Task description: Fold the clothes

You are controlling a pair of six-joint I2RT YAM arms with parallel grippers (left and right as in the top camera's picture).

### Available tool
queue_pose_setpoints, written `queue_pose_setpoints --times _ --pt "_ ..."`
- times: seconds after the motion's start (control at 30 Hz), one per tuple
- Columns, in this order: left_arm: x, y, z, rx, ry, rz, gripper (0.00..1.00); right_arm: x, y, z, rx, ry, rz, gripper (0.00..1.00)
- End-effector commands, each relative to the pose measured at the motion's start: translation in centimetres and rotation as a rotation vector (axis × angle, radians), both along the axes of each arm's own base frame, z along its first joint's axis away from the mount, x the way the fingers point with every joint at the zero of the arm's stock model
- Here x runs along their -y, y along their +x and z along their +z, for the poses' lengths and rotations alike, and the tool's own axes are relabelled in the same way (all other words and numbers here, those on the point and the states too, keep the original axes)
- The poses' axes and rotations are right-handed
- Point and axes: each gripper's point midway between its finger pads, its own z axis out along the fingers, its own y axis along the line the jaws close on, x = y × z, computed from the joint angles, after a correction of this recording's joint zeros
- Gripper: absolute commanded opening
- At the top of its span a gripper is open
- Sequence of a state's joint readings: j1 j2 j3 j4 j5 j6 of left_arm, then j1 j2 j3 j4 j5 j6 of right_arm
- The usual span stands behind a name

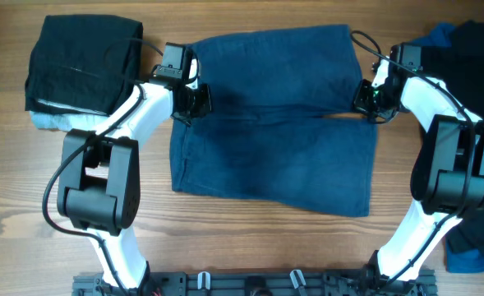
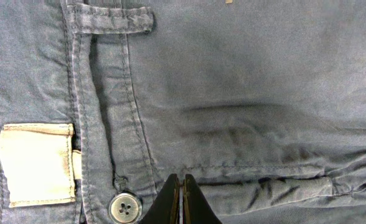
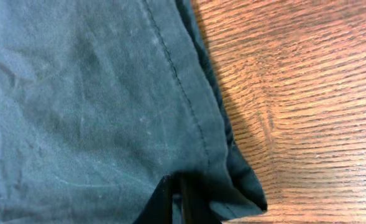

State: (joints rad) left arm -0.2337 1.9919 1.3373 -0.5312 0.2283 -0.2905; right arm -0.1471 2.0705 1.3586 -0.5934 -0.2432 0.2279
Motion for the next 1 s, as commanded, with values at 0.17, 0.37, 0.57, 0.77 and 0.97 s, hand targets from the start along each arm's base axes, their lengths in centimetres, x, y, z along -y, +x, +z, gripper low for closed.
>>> queue_pose_setpoints --times 0.17,0.37,0.57,0.77,0.97 --pt "-4.3 -3.7 15.7 0.179 -0.019 0.138 0.06 0.5 -5.6 12.2 -0.083 -0.033 -0.104 0.26" --pt "-5.7 -8.3 14.8 0.032 0.031 0.170 0.27 0.0 -17.1 15.5 -0.361 -0.048 -0.347 0.25" --pt "-6.0 -9.1 10.1 -0.097 0.071 0.169 0.42 -0.6 -24.1 11.1 -0.503 -0.068 -0.468 0.32" --pt "-6.0 -9.3 8.2 -0.148 0.083 0.168 0.42 -2.8 -26.3 3.9 -0.536 0.042 -0.511 0.52" --pt "-6.0 -9.3 8.2 -0.149 0.084 0.168 0.42 -2.7 -27.4 0.6 -0.520 0.036 -0.562 0.74"
